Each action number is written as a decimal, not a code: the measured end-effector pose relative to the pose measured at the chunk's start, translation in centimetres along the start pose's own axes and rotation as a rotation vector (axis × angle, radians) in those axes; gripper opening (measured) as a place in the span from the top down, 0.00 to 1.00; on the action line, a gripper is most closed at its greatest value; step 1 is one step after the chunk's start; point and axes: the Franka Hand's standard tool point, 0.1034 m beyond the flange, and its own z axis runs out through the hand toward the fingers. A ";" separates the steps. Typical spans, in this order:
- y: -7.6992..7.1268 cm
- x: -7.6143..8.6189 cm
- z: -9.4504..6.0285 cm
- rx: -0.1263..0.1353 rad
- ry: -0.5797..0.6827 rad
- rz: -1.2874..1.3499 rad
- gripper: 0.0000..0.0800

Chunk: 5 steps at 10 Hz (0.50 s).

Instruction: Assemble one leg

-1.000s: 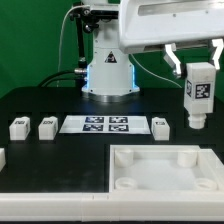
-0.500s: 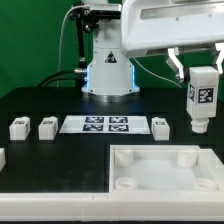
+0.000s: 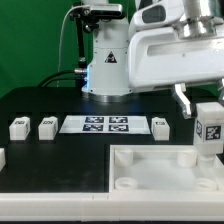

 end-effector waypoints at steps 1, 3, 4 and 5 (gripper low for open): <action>0.0 -0.2 0.3 0.000 -0.005 0.001 0.64; 0.0 -1.4 1.6 0.001 -0.019 0.010 0.64; 0.0 -1.7 1.9 0.000 -0.025 0.013 0.64; 0.1 -1.6 1.9 -0.001 -0.024 0.015 0.64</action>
Offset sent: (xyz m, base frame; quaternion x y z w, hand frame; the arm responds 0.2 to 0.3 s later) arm -0.0007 -0.0020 -0.0151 -0.0120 0.0126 0.0029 0.9998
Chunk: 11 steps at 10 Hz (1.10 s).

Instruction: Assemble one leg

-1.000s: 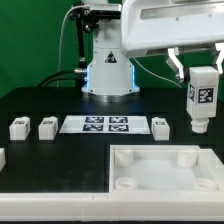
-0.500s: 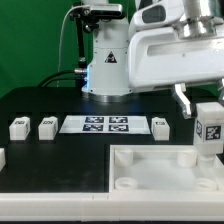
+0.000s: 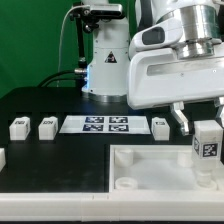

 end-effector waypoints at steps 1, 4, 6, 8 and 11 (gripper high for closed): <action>-0.1 0.4 0.2 0.001 0.003 0.002 0.64; 0.1 0.6 1.1 0.001 0.003 0.006 0.64; 0.2 0.2 1.4 0.000 -0.003 0.006 0.64; 0.2 0.2 1.5 0.000 -0.003 0.006 0.64; 0.1 0.0 1.7 -0.003 0.018 0.004 0.64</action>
Offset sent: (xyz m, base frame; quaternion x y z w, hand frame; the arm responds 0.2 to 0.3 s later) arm 0.0132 -0.0038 -0.0108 -0.0090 0.0088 0.0041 0.9999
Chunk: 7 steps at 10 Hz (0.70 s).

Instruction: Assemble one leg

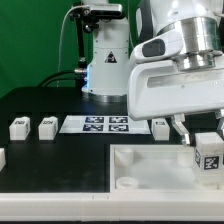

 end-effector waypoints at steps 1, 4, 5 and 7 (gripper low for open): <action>0.0 0.0 0.0 -0.001 0.007 -0.002 0.64; 0.0 0.0 0.0 -0.002 0.007 -0.002 0.36; 0.0 0.0 0.0 -0.002 0.007 -0.002 0.36; 0.0 0.0 0.0 -0.002 0.007 -0.003 0.22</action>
Offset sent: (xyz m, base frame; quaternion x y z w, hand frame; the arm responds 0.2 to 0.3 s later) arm 0.0000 0.0000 0.0000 0.0000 0.0000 0.0000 1.0000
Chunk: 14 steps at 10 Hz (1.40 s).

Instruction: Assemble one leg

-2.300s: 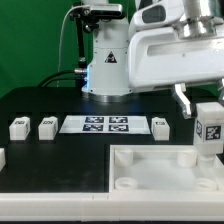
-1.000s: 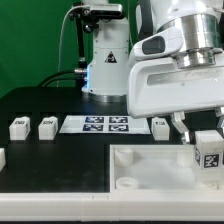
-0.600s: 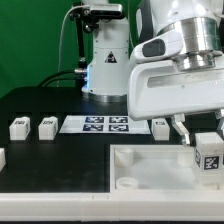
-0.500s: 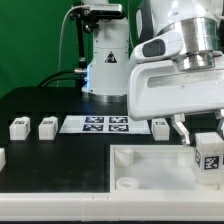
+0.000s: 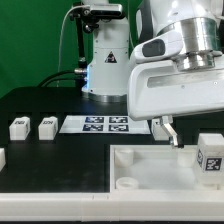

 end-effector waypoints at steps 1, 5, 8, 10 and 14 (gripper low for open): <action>0.0 0.0 0.0 0.000 0.000 0.000 0.19; 0.0 0.0 0.0 0.000 0.000 -0.001 0.19; -0.4 1.7 -1.3 0.008 -0.080 0.000 0.19; 0.1 2.5 -1.6 0.009 -0.143 0.011 0.19; -0.3 1.7 -0.7 0.031 -0.540 0.022 0.19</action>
Offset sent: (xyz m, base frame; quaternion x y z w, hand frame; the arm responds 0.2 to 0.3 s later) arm 0.0000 0.0000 0.0000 0.0000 0.0000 0.0000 1.0000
